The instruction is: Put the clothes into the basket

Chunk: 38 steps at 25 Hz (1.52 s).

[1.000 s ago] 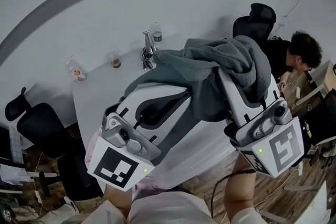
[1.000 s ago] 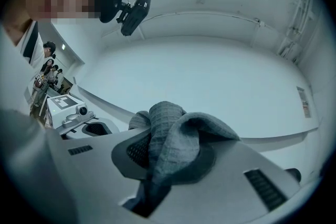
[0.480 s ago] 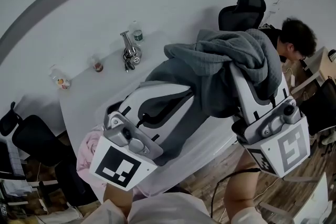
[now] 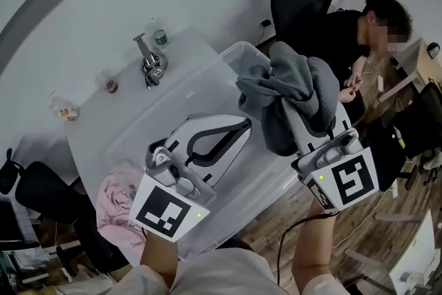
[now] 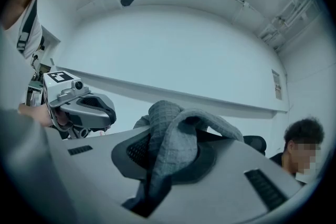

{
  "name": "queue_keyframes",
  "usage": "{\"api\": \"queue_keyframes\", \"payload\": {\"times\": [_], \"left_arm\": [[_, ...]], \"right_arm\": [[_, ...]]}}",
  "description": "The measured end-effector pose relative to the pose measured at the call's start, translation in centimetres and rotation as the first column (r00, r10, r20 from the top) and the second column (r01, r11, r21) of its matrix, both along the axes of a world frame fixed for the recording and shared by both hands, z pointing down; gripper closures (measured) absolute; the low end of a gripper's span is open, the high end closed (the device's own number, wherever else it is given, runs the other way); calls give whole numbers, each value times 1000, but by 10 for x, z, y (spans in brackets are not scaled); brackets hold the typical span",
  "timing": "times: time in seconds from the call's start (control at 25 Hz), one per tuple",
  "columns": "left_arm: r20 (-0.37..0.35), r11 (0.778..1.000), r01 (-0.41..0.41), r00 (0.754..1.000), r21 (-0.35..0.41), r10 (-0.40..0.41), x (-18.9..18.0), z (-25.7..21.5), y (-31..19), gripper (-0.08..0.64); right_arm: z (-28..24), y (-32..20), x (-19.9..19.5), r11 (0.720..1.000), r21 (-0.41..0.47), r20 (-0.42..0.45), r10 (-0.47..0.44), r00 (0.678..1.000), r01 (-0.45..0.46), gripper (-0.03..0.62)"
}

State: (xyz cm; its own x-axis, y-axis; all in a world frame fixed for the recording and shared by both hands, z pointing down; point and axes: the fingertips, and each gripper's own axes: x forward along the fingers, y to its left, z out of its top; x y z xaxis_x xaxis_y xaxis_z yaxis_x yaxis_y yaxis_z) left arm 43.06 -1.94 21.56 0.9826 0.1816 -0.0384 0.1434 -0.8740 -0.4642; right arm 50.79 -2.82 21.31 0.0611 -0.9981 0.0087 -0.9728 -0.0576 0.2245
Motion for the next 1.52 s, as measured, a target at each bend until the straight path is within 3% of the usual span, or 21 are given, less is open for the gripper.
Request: {"api": "queue_keyframes", "payload": {"times": [0.24,0.64,0.96,1.28,1.4,1.52], "left_arm": [[65,998,-3,998,-64,7,8,44,3,555],[160,985,24,987,-170,4,-5,108,5,555],[210,975,36,978,-220,11,-24,140,3,555],[253,968,49,967,-245,15,-40,164,2,555],[269,970,47,963,-239,19,-45,175,3,555],[281,970,47,959,-239,22,-50,182,3,555]], "right_arm": [[53,8,8,997,-73,83,7,997,-1,540],[119,12,-22,983,-176,172,-29,985,59,539],[170,10,-49,946,-314,177,-28,984,83,538],[218,12,-72,864,-490,137,-55,989,116,538],[233,16,-82,810,-573,115,-75,991,128,515],[250,20,-91,738,-660,78,-118,990,141,464]]}}
